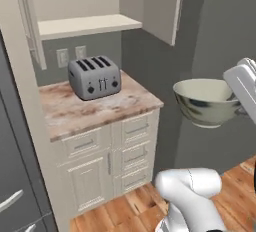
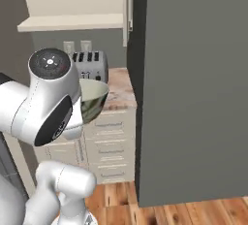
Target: Pick up the bowls from the cabinet and place each bowl in front of a stool on the dining counter.
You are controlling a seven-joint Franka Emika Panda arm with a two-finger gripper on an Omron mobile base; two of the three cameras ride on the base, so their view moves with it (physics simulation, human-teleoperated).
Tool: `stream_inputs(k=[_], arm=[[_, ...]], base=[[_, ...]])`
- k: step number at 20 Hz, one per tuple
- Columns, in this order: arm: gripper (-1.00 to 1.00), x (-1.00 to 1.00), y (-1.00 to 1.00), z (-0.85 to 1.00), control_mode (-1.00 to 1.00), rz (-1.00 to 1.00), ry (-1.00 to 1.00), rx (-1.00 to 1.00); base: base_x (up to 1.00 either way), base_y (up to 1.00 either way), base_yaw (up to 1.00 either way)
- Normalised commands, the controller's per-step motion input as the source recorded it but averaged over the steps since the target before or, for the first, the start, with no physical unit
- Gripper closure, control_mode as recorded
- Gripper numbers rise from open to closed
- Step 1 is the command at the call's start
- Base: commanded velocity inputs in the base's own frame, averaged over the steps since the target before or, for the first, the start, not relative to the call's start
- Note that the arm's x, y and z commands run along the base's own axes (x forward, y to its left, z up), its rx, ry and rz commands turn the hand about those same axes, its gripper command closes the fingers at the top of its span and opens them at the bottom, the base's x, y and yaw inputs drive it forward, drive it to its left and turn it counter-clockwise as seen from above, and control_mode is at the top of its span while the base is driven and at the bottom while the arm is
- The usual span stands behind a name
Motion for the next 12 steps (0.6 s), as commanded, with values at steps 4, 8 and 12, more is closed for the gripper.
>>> stream_inputs(k=[4,8,12], arm=[[1.00,0.00,0.00,0.00,1.00,0.00,0.00,0.00],[1.00,0.00,0.00,0.00,1.00,0.00,0.00,0.00],[1.00,0.00,0.00,0.00,1.00,0.00,0.00,0.00]], base=[[-0.91,0.00,-0.71],[-0.56,0.00,-0.85],[-0.10,0.01,-0.99]])
